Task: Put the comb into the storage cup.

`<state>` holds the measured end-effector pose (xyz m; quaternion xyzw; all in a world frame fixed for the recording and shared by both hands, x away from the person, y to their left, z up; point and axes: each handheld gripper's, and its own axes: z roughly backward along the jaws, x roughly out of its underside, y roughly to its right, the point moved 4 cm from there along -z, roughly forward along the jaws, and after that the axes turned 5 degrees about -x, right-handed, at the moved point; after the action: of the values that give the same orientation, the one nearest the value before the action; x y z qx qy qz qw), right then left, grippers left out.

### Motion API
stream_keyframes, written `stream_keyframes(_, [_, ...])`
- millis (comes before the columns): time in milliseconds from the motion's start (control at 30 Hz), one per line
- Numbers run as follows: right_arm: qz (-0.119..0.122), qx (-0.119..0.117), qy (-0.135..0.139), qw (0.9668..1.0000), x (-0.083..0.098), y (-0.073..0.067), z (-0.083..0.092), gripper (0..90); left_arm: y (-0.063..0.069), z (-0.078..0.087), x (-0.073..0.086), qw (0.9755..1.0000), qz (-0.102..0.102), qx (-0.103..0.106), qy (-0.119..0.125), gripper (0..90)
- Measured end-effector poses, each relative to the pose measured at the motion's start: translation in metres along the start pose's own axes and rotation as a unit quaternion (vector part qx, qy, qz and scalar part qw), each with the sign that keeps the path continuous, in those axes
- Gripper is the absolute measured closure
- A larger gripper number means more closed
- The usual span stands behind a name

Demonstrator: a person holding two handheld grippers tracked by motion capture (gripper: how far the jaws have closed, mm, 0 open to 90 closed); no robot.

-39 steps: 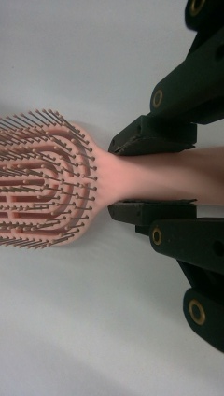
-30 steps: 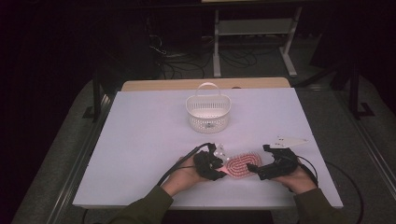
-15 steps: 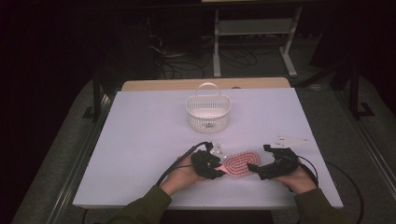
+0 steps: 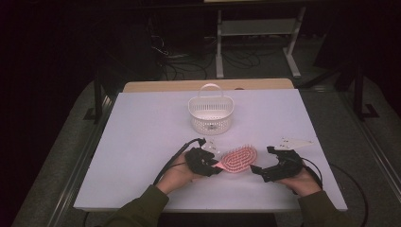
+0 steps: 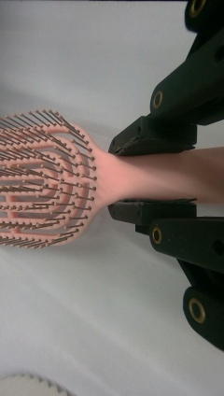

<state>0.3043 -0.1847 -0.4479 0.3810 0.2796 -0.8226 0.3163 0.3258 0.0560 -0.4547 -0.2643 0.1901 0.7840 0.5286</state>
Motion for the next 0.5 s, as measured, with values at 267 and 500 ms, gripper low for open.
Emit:
stream_keyframes(267, [0.0,0.0,-0.001,1.0,0.0,0.0,0.0,0.0,-0.006,0.014,0.004,0.9997,0.008,0.004,0.023,70.5])
stream_keyframes(500, [0.001,0.001,-0.002,1.0,0.0,0.0,-0.001,0.0,-0.012,0.027,0.011,0.9991,0.016,-0.004,0.038,70.5])
